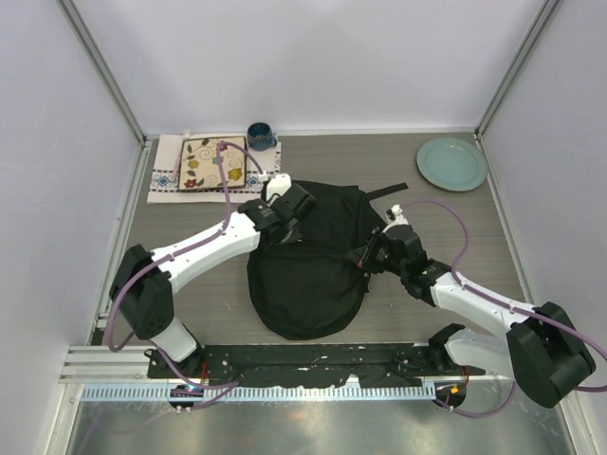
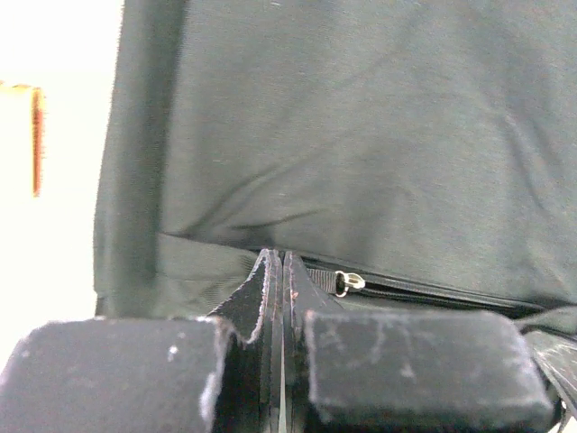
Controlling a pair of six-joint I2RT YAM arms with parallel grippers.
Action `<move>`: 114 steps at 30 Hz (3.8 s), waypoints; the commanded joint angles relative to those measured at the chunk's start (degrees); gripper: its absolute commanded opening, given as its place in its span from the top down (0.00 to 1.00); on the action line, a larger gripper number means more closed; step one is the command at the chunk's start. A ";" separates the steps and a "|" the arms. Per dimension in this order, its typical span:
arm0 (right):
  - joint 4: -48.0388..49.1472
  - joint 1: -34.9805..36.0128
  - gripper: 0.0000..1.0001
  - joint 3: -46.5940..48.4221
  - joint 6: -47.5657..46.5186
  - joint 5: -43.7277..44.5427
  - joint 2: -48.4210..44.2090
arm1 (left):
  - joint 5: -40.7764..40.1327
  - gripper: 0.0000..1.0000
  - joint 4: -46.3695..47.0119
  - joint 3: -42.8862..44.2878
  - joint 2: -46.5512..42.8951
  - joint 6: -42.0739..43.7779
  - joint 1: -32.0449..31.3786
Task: Pack the student bag
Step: Unzip the student bag at the center of the board, then pick up the personal item from the center of the board.
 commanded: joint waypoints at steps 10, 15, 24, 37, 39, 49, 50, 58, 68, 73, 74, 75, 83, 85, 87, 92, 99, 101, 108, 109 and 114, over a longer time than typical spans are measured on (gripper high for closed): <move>-3.64 -1.17 1.00 -1.17 -1.79 4.31 -3.52 | -6.23 1.00 -3.41 -7.45 -13.49 6.40 9.88; -3.47 -1.08 0.79 -0.74 -1.88 3.87 -3.60 | -3.06 0.84 -1.82 -9.39 -14.99 6.58 9.98; -12.33 -1.25 0.26 2.95 -3.37 5.18 -9.66 | -4.91 0.23 -3.75 -12.90 -20.17 5.44 11.11; -19.90 -1.25 0.24 6.65 -2.41 4.66 -16.61 | -1.57 0.00 -2.26 -22.39 -33.53 5.61 16.83; -18.25 -1.17 0.24 6.47 -1.79 3.43 -17.14 | 0.45 0.00 -1.39 -23.45 -35.02 5.96 17.88; -12.87 1.02 0.30 20.68 -5.30 -3.52 0.95 | 6.08 0.01 1.35 -24.87 -31.87 7.37 19.38; -12.35 1.55 0.30 21.93 -5.57 -3.34 2.70 | 6.34 0.00 1.26 -24.60 -31.69 7.63 19.82; -10.85 5.95 0.30 35.98 -6.80 -3.34 22.38 | 9.33 0.00 2.75 -26.17 -32.30 8.51 22.37; -7.52 13.07 0.29 42.77 -3.99 -4.83 37.08 | 13.28 0.01 5.38 -29.34 -32.39 9.04 24.13; -3.82 15.27 0.29 43.29 -1.44 -5.54 39.54 | 14.42 0.00 6.53 -30.75 -31.34 9.22 24.48; -2.51 15.36 0.29 43.65 -1.09 -6.06 40.07 | 14.69 0.01 7.23 -30.92 -31.07 9.21 24.48; -1.98 15.53 0.29 44.08 -0.83 -6.85 41.38 | 15.04 0.00 7.49 -31.27 -30.90 9.13 24.57; -1.09 15.80 0.29 49.97 -1.35 -6.59 45.44 | 17.06 0.00 9.08 -33.55 -30.10 8.16 24.65; -1.09 15.80 0.29 51.56 -1.70 -6.94 46.40 | 17.15 0.00 9.60 -34.08 -30.37 7.81 24.65; -1.01 15.80 0.29 52.52 -2.05 -7.12 46.75 | 17.24 0.00 9.87 -34.79 -30.37 7.72 24.65; -0.74 15.88 0.29 53.05 -2.67 -6.59 46.76 | 16.54 0.00 9.43 -35.23 -30.37 7.46 24.74; -2.94 15.89 0.29 54.02 -4.60 -3.96 45.79 | 16.10 0.00 9.17 -35.67 -30.72 6.93 24.92; -4.95 15.89 0.29 55.07 -5.74 -2.12 45.70 | 16.10 0.00 8.99 -35.85 -30.81 6.84 25.09; -12.60 15.45 0.27 62.18 -10.93 3.51 47.81 | 16.10 0.00 8.64 -36.28 -31.51 6.40 25.27; -13.22 15.27 0.27 62.54 -11.63 3.95 48.07 | 15.92 0.00 8.47 -36.37 -31.69 6.40 25.36; -14.63 14.66 0.26 64.74 -13.13 5.62 47.99 | 15.40 0.00 7.68 -36.37 -32.30 6.31 25.53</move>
